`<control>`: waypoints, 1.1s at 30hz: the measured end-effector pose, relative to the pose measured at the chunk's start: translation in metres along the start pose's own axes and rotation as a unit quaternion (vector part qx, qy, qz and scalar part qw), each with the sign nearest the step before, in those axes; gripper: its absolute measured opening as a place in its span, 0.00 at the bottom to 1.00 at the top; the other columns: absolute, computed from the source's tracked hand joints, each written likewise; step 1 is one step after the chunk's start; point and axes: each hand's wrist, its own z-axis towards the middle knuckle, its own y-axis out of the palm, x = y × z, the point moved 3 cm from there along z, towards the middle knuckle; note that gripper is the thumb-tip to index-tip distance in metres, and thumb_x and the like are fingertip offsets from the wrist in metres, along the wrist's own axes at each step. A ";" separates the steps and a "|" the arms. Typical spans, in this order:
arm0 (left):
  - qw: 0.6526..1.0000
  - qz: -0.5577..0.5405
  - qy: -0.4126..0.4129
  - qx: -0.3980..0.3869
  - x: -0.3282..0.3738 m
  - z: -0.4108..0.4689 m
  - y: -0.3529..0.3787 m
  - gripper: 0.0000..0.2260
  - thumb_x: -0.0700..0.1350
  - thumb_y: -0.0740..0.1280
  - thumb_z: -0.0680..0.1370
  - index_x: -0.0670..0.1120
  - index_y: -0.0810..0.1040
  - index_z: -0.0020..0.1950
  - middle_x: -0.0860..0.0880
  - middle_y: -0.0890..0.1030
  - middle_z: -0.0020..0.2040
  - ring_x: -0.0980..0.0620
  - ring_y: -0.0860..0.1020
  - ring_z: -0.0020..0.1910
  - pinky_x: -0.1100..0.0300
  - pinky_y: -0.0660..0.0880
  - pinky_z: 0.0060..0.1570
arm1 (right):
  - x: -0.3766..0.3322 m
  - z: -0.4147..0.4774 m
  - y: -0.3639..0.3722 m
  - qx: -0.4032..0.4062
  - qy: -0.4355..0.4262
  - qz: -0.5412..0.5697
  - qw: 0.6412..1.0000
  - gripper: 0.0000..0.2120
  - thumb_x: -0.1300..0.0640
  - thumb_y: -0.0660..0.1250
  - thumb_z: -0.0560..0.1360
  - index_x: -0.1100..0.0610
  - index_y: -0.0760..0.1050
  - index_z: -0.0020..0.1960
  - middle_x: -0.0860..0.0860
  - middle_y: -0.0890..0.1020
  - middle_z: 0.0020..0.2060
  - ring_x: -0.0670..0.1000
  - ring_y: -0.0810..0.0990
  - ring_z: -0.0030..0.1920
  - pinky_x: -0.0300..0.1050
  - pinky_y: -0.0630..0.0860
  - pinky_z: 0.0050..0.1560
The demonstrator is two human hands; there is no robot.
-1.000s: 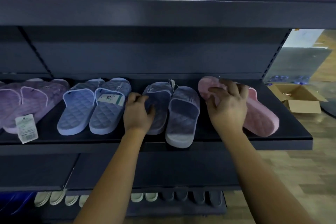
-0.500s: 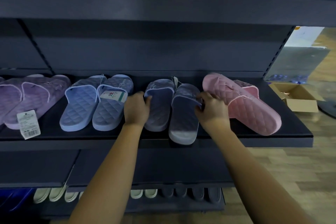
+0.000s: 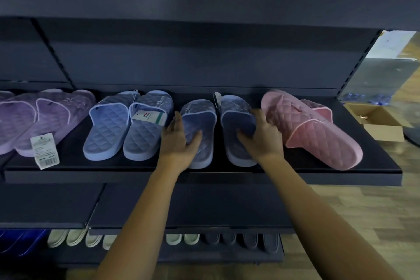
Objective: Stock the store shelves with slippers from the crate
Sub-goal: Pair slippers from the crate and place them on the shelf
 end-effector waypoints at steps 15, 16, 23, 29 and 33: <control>0.983 0.125 0.065 0.116 0.031 0.015 0.000 0.27 0.54 0.60 0.78 0.39 0.66 0.71 0.36 0.67 0.70 0.35 0.65 0.68 0.45 0.62 0.67 | -0.019 0.020 -0.034 0.003 -0.059 0.028 0.998 0.14 0.55 0.65 0.74 0.57 0.75 0.59 0.56 0.83 0.45 0.57 0.81 0.43 0.46 0.77 0.43; 0.984 0.106 0.089 0.116 0.044 0.015 0.004 0.27 0.55 0.58 0.77 0.39 0.69 0.70 0.37 0.69 0.69 0.36 0.66 0.67 0.45 0.63 0.67 | -0.015 0.022 -0.045 0.027 -0.061 0.043 0.997 0.13 0.56 0.66 0.74 0.57 0.77 0.58 0.55 0.84 0.46 0.56 0.82 0.44 0.42 0.76 0.44; 0.983 -0.023 0.169 0.063 0.135 0.003 0.063 0.24 0.54 0.60 0.78 0.39 0.72 0.67 0.39 0.76 0.64 0.40 0.73 0.63 0.49 0.70 0.63 | 0.045 0.037 -0.123 0.106 -0.063 0.058 0.991 0.13 0.55 0.62 0.69 0.54 0.81 0.50 0.53 0.84 0.45 0.54 0.82 0.44 0.44 0.76 0.46; 0.994 -0.048 0.102 0.003 0.168 -0.016 0.117 0.25 0.50 0.66 0.74 0.45 0.68 0.70 0.44 0.73 0.64 0.45 0.73 0.61 0.60 0.67 0.54 | 0.126 0.049 -0.155 0.085 -0.043 0.025 0.995 0.14 0.66 0.61 0.72 0.59 0.82 0.52 0.57 0.85 0.46 0.58 0.81 0.46 0.44 0.74 0.48; 0.998 -0.064 0.004 -0.023 0.174 -0.022 0.141 0.35 0.55 0.68 0.73 0.52 0.56 0.77 0.45 0.71 0.67 0.46 0.73 0.62 0.58 0.68 0.55 | 0.166 0.058 -0.147 0.003 -0.036 0.013 0.999 0.14 0.64 0.64 0.73 0.60 0.79 0.58 0.58 0.84 0.50 0.60 0.81 0.51 0.45 0.74 0.50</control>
